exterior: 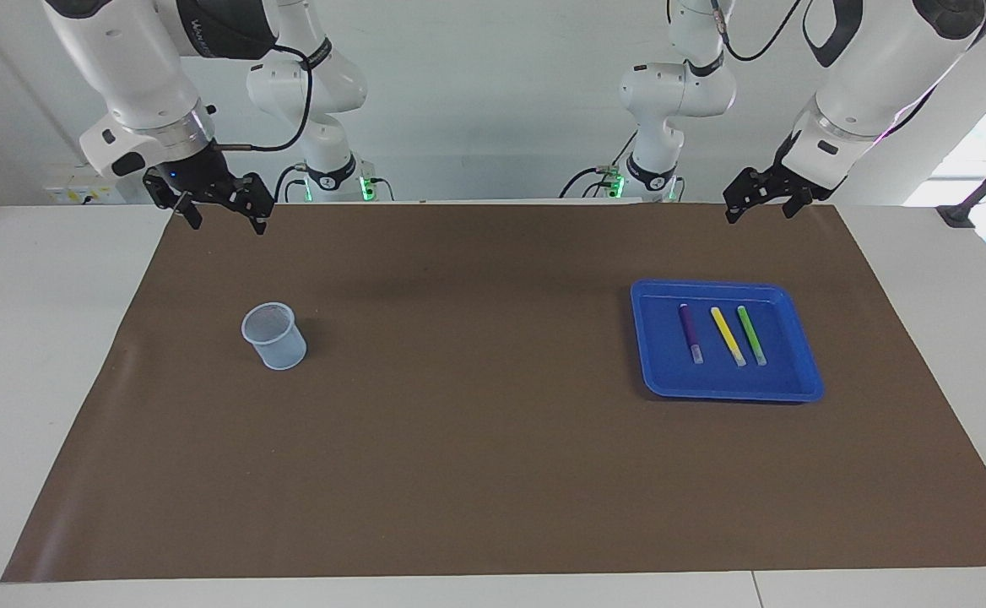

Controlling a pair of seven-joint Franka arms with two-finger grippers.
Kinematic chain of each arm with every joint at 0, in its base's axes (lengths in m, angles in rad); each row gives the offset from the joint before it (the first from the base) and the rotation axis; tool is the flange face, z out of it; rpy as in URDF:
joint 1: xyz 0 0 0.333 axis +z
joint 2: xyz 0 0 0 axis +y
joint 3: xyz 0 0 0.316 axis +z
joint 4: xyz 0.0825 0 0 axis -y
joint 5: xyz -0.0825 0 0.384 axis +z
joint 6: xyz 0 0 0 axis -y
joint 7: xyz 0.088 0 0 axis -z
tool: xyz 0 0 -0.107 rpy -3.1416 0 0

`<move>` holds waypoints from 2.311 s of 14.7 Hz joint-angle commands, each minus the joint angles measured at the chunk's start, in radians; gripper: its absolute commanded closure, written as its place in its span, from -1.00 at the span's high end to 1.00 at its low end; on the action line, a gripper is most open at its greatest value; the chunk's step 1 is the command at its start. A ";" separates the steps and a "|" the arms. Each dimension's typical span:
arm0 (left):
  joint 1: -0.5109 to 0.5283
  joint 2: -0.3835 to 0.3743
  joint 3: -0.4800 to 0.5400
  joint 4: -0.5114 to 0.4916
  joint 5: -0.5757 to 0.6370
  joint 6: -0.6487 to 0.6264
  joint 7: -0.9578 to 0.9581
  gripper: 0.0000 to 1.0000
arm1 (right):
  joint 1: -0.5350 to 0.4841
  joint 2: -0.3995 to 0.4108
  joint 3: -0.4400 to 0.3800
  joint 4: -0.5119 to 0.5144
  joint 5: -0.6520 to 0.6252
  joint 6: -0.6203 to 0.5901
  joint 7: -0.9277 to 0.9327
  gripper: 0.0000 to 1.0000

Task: Transfer and insert pens with both arms
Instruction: 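Grasp the green pen in the blue tray with the left gripper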

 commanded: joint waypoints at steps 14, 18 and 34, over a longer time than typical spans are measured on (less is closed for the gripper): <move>0.187 -0.079 0.005 -0.418 -0.013 0.404 0.314 1.00 | -0.003 -0.011 -0.003 -0.005 0.000 -0.009 -0.012 1.00; 0.238 0.077 0.005 -0.539 -0.013 0.697 0.504 1.00 | -0.003 -0.011 -0.003 -0.005 0.000 -0.009 -0.012 1.00; 0.233 0.218 0.005 -0.543 -0.007 0.836 0.575 0.45 | -0.003 -0.011 -0.003 -0.005 0.000 -0.009 -0.012 1.00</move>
